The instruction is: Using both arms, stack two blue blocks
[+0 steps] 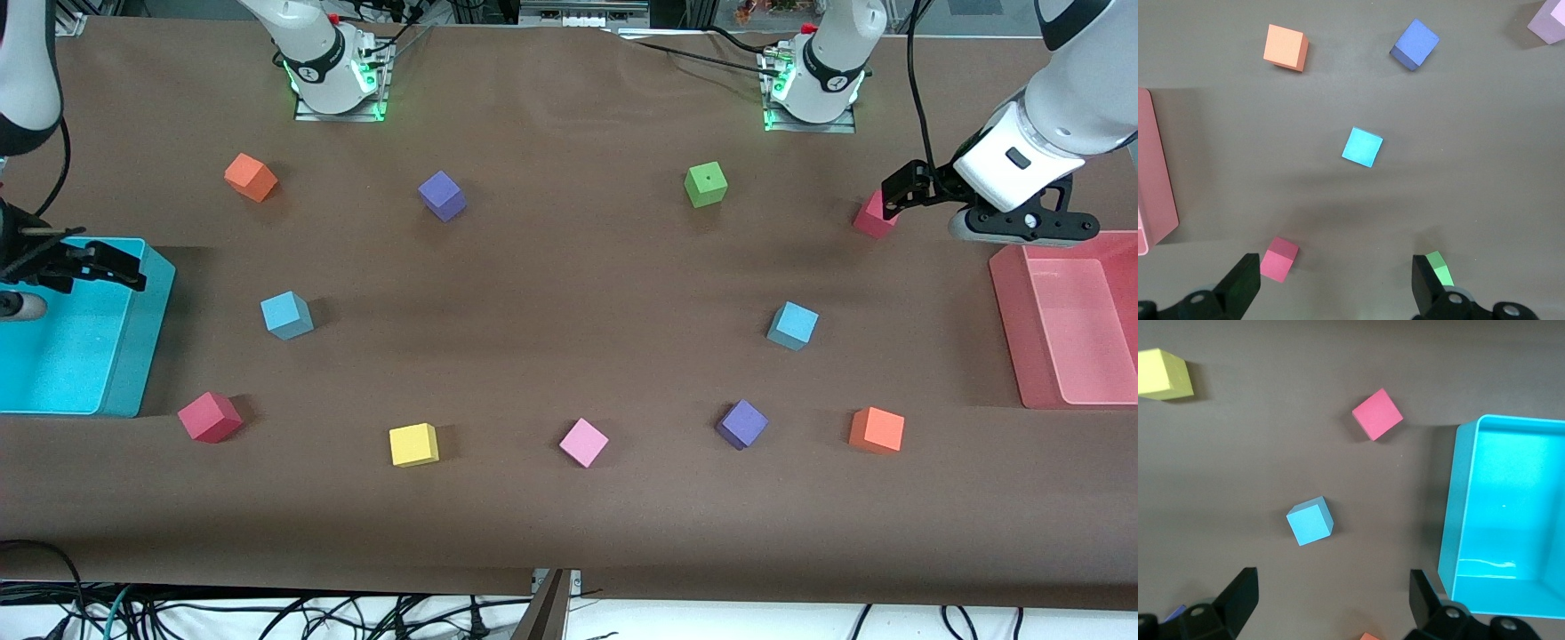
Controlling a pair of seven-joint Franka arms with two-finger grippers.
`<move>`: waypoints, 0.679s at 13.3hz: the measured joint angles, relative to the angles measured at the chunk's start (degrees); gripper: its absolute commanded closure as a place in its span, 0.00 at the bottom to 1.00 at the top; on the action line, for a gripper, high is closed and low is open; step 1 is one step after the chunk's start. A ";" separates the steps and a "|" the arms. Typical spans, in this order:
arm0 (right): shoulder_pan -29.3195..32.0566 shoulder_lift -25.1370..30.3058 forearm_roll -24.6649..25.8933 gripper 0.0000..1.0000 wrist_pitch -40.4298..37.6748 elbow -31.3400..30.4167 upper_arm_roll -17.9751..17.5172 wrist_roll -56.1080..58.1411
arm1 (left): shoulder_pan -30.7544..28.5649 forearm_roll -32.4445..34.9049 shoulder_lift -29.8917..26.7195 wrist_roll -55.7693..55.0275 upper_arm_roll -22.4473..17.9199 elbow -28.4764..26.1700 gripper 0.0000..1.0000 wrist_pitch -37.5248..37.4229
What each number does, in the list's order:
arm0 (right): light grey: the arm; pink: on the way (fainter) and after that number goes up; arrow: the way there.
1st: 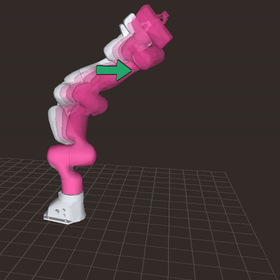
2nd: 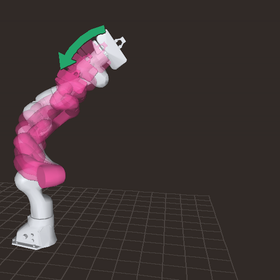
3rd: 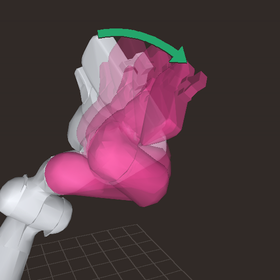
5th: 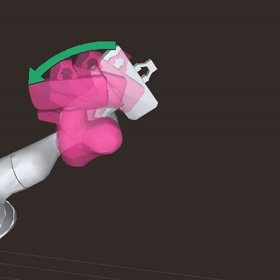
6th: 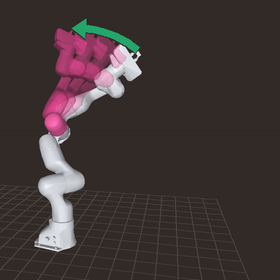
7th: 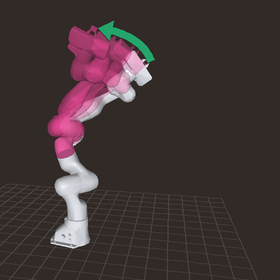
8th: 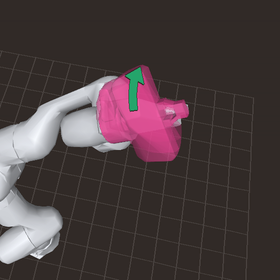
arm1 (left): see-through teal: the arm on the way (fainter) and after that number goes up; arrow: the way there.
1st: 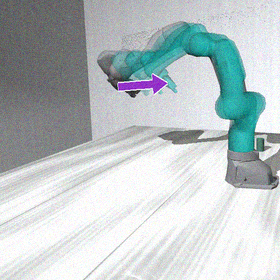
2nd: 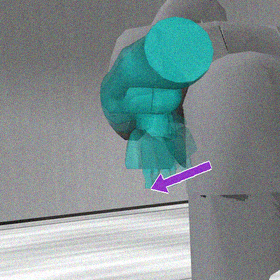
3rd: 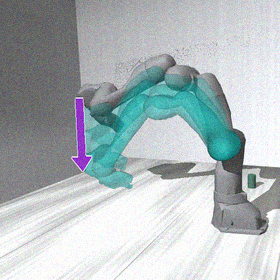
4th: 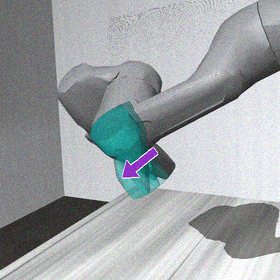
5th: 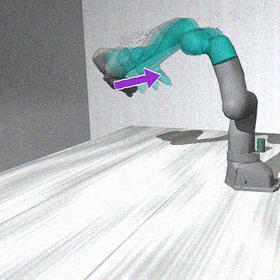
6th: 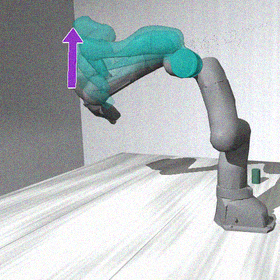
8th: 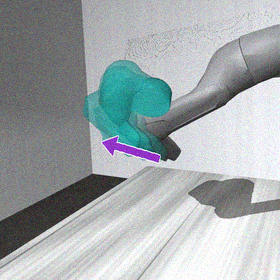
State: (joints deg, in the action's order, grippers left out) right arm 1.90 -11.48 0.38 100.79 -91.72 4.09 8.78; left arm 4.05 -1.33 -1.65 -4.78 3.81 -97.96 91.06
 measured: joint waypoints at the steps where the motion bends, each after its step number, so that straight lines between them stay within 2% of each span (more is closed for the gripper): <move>1: -0.01 -1.04 0.00 0.00 0.00 -0.01 -0.01 0.00 | 0.00 0.00 0.00 0.00 0.00 0.00 0.00 0.00; 6: -0.39 -5.39 -0.18 0.00 0.24 -0.70 -0.34 2.31 | 0.00 0.00 0.00 0.00 -0.01 0.01 0.00 -0.01; 9: -0.53 -6.33 -0.56 0.00 5.12 -4.88 -0.82 3.12 | 0.00 0.00 0.00 0.00 -0.01 0.02 0.00 -0.02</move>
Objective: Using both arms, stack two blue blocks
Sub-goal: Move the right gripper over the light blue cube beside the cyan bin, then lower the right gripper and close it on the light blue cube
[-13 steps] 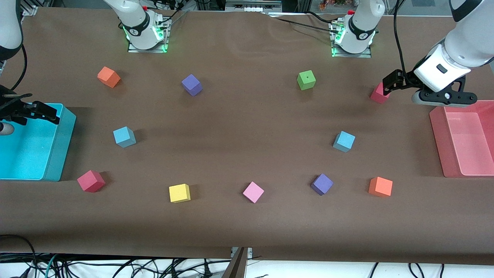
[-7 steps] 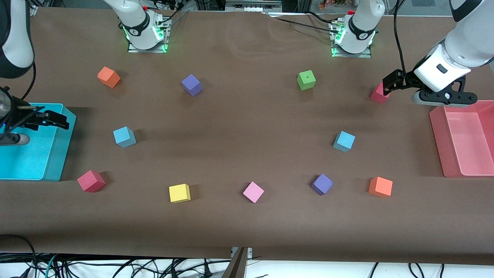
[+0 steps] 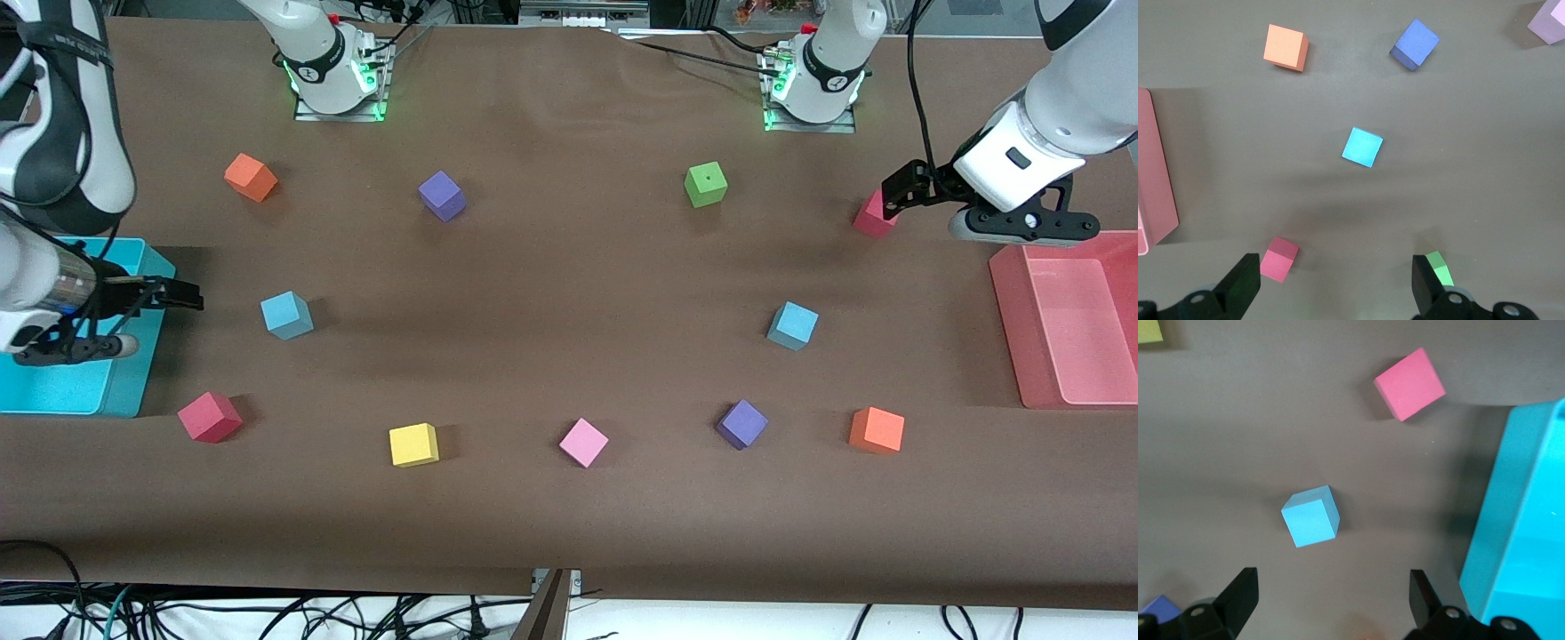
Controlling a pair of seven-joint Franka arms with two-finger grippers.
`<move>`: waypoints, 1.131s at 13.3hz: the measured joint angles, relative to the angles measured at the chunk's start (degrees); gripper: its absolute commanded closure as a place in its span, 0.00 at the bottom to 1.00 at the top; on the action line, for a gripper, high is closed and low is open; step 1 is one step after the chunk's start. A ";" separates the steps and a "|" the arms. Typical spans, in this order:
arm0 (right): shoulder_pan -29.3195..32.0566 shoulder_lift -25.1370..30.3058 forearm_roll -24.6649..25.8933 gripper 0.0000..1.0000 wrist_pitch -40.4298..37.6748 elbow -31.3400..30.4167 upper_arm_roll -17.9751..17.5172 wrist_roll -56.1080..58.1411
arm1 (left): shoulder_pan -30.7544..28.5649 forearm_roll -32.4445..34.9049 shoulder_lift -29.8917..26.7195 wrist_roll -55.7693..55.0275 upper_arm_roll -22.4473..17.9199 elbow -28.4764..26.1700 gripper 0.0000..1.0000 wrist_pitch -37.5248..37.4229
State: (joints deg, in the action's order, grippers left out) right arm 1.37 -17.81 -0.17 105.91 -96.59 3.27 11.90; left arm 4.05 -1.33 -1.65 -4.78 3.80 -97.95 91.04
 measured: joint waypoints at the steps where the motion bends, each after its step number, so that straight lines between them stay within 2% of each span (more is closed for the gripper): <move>1: -0.02 -0.03 0.00 0.00 2.73 -2.34 -0.47 0.06 | 0.00 0.00 0.00 0.00 0.00 0.00 0.00 0.00; 6: -0.10 -0.10 -0.01 0.00 16.82 -14.27 -2.53 1.68 | 0.00 0.00 0.00 0.00 0.00 0.01 0.00 -0.01; 15: -0.10 -0.10 0.00 0.00 34.17 -27.76 -3.55 7.08 | -0.02 0.00 0.00 0.00 -0.01 0.01 0.00 -0.02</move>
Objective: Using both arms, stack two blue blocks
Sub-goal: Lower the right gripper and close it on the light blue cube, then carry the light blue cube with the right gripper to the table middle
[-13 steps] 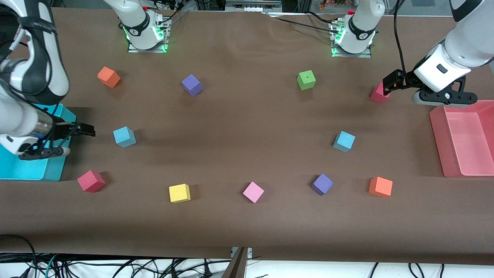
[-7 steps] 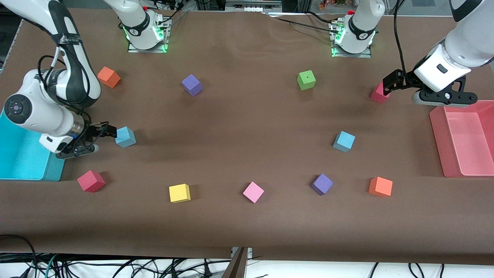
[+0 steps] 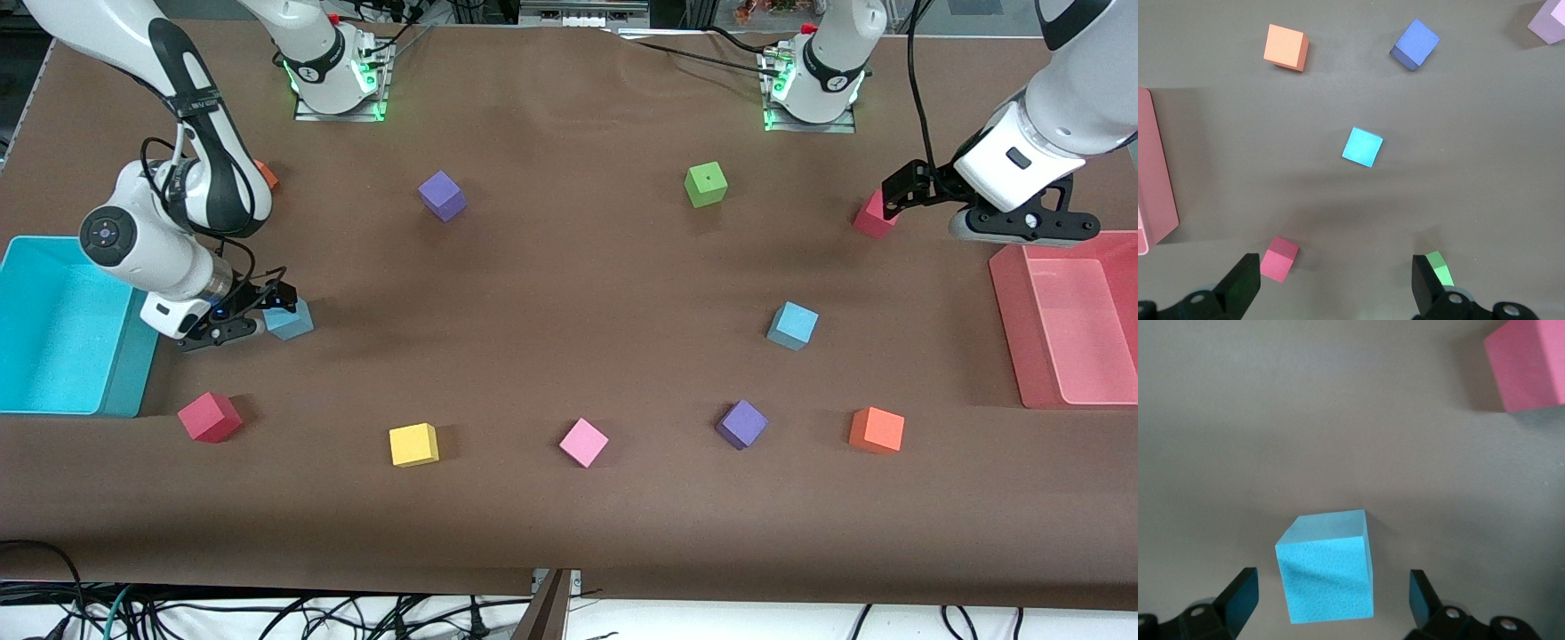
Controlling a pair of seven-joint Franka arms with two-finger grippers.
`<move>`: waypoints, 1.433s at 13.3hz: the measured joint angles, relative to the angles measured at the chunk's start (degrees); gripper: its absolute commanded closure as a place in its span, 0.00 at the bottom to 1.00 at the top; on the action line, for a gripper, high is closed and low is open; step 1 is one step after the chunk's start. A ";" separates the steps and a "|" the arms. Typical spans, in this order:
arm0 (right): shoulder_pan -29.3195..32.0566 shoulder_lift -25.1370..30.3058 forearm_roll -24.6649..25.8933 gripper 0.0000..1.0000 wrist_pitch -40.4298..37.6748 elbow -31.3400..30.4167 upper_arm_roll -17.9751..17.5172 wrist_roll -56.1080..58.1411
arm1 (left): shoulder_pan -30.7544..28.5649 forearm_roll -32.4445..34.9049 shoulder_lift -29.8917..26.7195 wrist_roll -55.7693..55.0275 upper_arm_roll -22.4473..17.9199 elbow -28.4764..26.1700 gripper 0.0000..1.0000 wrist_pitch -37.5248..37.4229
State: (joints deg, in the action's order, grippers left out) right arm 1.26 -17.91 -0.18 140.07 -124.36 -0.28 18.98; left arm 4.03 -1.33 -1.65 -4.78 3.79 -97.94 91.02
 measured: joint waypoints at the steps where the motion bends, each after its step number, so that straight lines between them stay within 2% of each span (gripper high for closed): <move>1: 0.00 0.00 0.00 0.00 0.65 -0.64 0.00 0.73 | 0.00 0.00 0.00 0.00 0.00 0.00 0.00 0.00; 9: 0.01 -0.74 0.00 0.01 6.29 -4.03 0.00 5.42 | 0.00 0.00 0.00 0.00 -0.01 0.00 0.00 0.00; 10: 0.02 -1.28 0.00 0.05 7.36 -4.11 0.00 6.07 | 0.00 0.00 0.00 0.00 -0.01 0.00 0.00 0.00; 12: 0.07 -2.72 0.00 0.29 9.20 -4.14 0.01 6.64 | 0.00 0.00 0.00 0.00 -0.01 0.00 0.00 0.00; 15: 0.09 -3.57 0.00 0.49 10.09 -4.09 0.03 6.81 | 0.00 0.00 0.00 0.00 -0.01 0.00 0.00 -0.07; 16: 0.09 -3.56 0.00 0.54 10.09 -4.00 0.03 6.81 | 0.00 0.00 0.00 0.00 -0.01 0.00 0.00 -0.16; 19: 0.09 -3.50 0.00 0.54 9.92 -2.90 -0.15 6.81 | 0.00 0.00 0.00 0.00 -0.01 0.00 0.00 -0.20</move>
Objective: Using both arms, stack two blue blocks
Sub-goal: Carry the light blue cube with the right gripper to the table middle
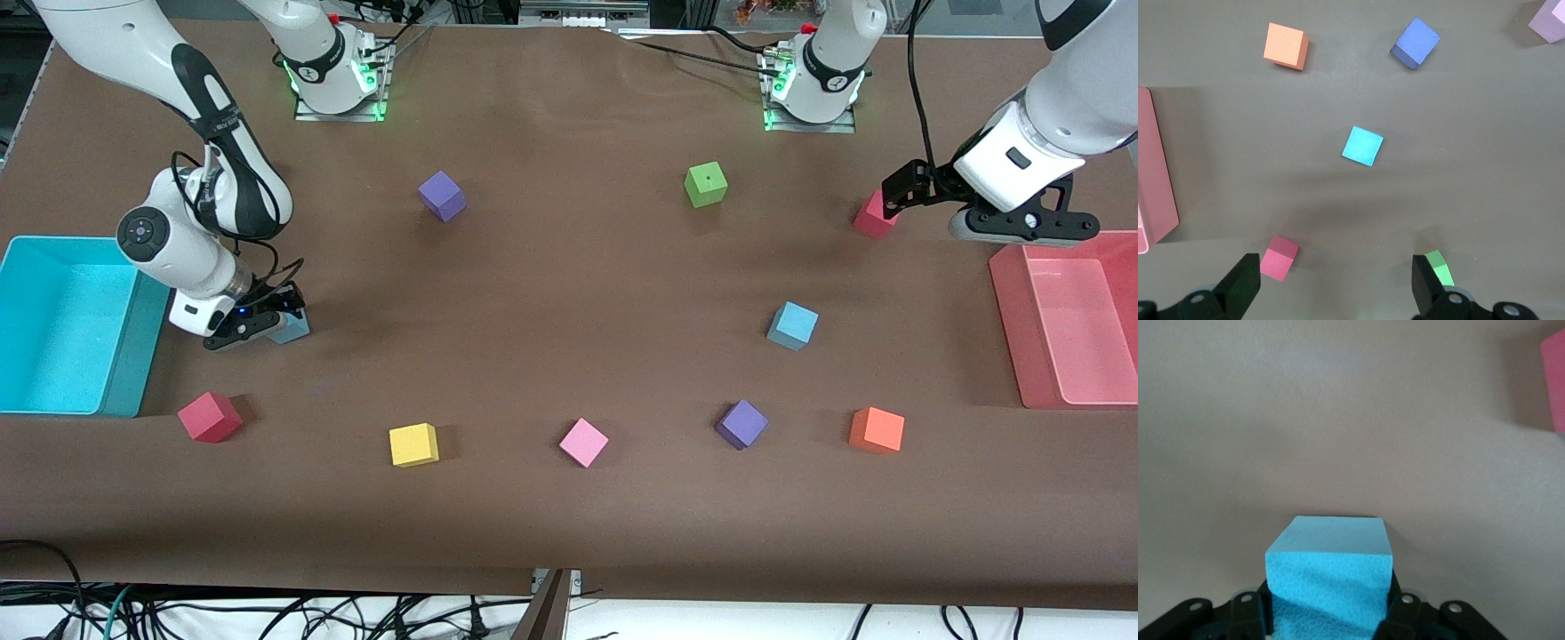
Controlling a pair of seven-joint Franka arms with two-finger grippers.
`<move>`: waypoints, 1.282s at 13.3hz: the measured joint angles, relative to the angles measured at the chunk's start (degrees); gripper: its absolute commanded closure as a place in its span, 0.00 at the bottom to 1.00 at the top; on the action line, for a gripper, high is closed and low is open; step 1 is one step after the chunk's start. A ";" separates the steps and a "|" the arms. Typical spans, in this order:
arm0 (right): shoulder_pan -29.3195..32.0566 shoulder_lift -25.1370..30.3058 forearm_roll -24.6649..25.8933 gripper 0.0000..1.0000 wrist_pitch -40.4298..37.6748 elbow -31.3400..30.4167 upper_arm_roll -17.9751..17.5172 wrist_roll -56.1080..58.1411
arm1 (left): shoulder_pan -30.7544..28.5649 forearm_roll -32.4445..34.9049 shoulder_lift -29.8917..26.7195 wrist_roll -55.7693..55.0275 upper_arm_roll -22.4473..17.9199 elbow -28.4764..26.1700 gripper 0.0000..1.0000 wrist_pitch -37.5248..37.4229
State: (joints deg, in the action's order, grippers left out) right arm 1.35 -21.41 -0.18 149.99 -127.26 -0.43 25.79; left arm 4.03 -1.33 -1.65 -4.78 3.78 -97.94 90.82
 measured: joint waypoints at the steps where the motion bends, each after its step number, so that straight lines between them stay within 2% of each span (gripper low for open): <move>1: 0.00 0.02 0.00 0.54 -0.79 0.88 -0.37 0.00 | 0.00 0.00 0.00 0.00 0.00 0.00 0.00 -0.01; 4: 0.00 0.16 -0.05 0.53 -7.44 6.37 -3.25 -2.55 | 0.00 0.00 0.00 0.00 0.00 0.00 0.00 -0.02; 8: -1.68 0.22 -0.11 0.53 -11.49 12.24 -10.40 -17.04 | -0.01 0.00 0.00 0.00 0.00 0.00 0.00 -0.04; 13: -14.09 -1.65 -0.11 0.53 -11.77 16.07 -11.54 -39.67 | -0.01 0.00 0.00 0.00 -0.03 0.00 0.00 -0.06; 17: -25.88 -8.53 -0.01 0.53 -16.34 26.29 -11.49 -57.71 | -0.02 0.00 0.00 0.00 -0.04 0.01 0.00 -0.07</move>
State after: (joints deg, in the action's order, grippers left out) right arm -24.53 -29.94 -0.19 133.66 -100.97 -11.92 -31.92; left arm 4.01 -1.33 -1.65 -4.78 3.74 -97.92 90.75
